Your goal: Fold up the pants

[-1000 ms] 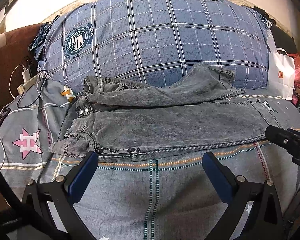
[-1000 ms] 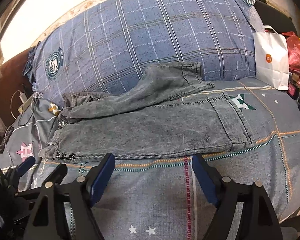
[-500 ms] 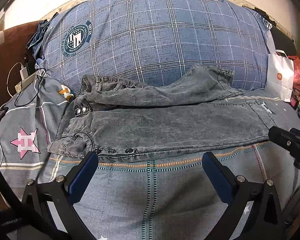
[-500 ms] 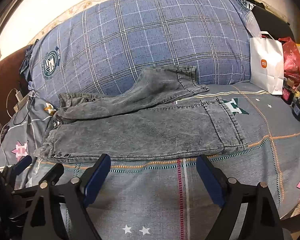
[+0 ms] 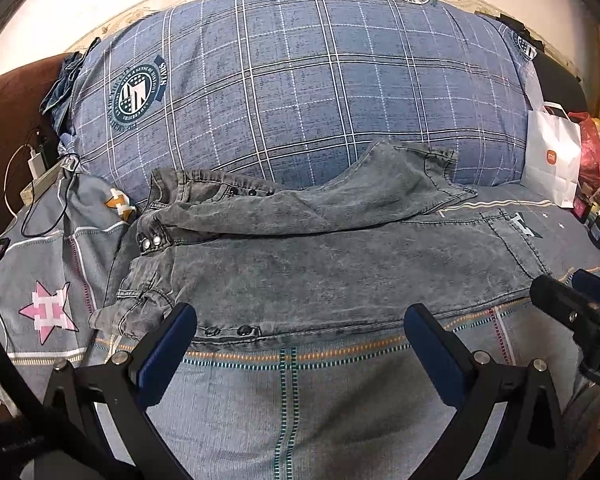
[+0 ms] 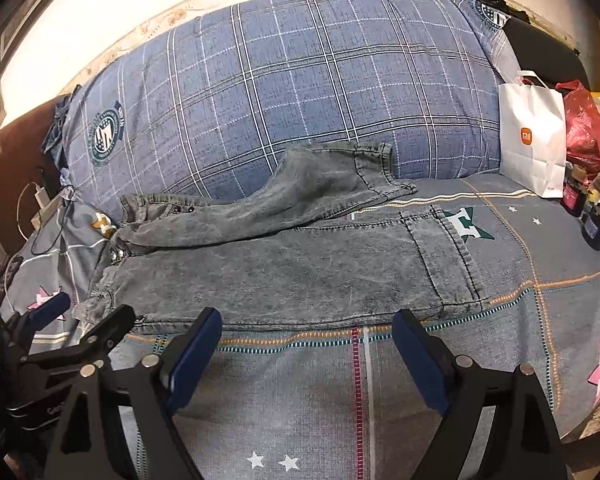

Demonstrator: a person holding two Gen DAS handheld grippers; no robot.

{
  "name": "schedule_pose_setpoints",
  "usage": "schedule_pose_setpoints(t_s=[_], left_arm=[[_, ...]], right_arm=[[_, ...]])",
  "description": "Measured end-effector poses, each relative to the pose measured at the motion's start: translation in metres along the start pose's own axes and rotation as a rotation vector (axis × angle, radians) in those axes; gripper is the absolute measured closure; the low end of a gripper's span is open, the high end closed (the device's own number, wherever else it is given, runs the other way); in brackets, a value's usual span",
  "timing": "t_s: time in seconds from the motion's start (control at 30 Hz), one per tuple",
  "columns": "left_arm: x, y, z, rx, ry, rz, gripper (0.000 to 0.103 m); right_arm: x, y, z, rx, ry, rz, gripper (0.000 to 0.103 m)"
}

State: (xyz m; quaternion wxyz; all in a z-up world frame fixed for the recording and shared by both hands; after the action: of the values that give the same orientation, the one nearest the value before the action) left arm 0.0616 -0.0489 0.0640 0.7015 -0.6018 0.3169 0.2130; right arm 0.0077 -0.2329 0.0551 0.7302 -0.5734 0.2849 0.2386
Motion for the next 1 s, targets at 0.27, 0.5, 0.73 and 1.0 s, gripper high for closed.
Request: schedule_pose_setpoints(t_s=[0.27, 0.5, 0.73, 1.0], left_arm=[[-0.001, -0.035, -0.001, -0.063, 0.078, 0.096, 0.000], [0.052, -0.090, -0.018, -0.084, 0.115, 0.120, 0.000], [0.101, -0.093, -0.010, -0.121, 0.071, 0.115, 0.000], [0.120, -0.089, -0.001, -0.161, 0.102, 0.161, 0.000]], right_arm=[[-0.006, -0.031, -0.009, 0.090, -0.144, 0.046, 0.014], [0.028, -0.082, -0.042, 0.210, -0.187, 0.155, 0.014], [0.112, -0.147, -0.077, 0.363, -0.165, 0.189, 0.016], [0.242, -0.209, -0.123, 0.573, -0.107, 0.218, 0.033]])
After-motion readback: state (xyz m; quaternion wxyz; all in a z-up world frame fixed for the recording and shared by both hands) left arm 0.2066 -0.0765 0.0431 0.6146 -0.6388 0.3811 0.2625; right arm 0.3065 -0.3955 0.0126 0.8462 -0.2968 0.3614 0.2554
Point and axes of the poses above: each gripper's, at about its wrist camera, not at the fingertips, and x roughly the way its jaws point, z to its left, y to its underside, the point moved 7 cm from there along x, roughly the way its jaws point, and after that the axes turned 2 degrees about z, right-handed, at the moved point
